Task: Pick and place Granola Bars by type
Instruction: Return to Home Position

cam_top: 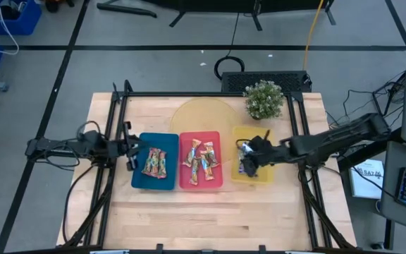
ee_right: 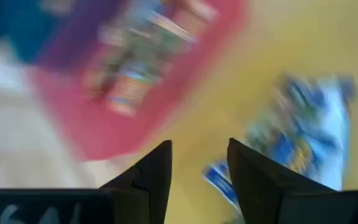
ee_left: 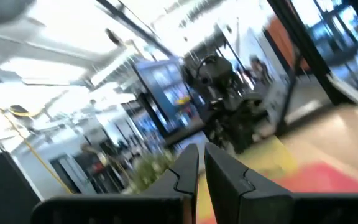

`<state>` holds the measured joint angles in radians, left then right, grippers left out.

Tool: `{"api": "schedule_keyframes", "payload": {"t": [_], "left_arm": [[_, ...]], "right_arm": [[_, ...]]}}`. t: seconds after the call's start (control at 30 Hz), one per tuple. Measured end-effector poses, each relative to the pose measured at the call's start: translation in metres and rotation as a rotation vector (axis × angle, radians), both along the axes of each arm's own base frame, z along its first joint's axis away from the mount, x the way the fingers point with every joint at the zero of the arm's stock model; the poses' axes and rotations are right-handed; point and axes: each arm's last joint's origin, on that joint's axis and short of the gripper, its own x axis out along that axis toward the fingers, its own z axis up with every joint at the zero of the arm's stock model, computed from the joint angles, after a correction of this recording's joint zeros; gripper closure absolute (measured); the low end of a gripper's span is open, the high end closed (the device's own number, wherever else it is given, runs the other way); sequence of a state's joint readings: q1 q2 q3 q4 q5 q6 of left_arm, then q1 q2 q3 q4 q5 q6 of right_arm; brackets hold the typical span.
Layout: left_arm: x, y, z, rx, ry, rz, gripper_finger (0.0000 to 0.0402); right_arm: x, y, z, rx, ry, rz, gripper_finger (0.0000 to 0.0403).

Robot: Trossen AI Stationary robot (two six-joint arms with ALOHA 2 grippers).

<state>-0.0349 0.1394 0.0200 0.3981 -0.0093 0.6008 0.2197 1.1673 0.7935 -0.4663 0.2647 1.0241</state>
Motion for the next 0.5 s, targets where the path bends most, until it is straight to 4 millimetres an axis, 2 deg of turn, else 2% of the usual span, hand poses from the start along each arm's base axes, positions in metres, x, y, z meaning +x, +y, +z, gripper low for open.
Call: {"api": "schedule_keyframes", "payload": {"t": [0.13,0.27,0.37,0.5], "left_arm": [[-0.004,0.000,0.012,-0.027,-0.127,-0.008,0.0364],[-0.006,0.002,0.015,-0.164,-0.164,0.003,0.0364],[-0.005,0.005,0.013,-0.246,-0.152,0.103,0.0364],[-0.002,0.008,0.003,-0.242,-0.056,0.231,0.0364]], "right_arm": [[-0.016,0.005,0.030,-0.285,-0.150,0.201,0.0274],[-0.035,0.012,0.050,-0.570,-0.239,0.366,0.0341],[-0.051,0.012,0.050,-0.693,-0.286,0.488,0.0392],[-0.073,0.005,0.033,-0.736,-0.326,0.577,0.0398]]}}
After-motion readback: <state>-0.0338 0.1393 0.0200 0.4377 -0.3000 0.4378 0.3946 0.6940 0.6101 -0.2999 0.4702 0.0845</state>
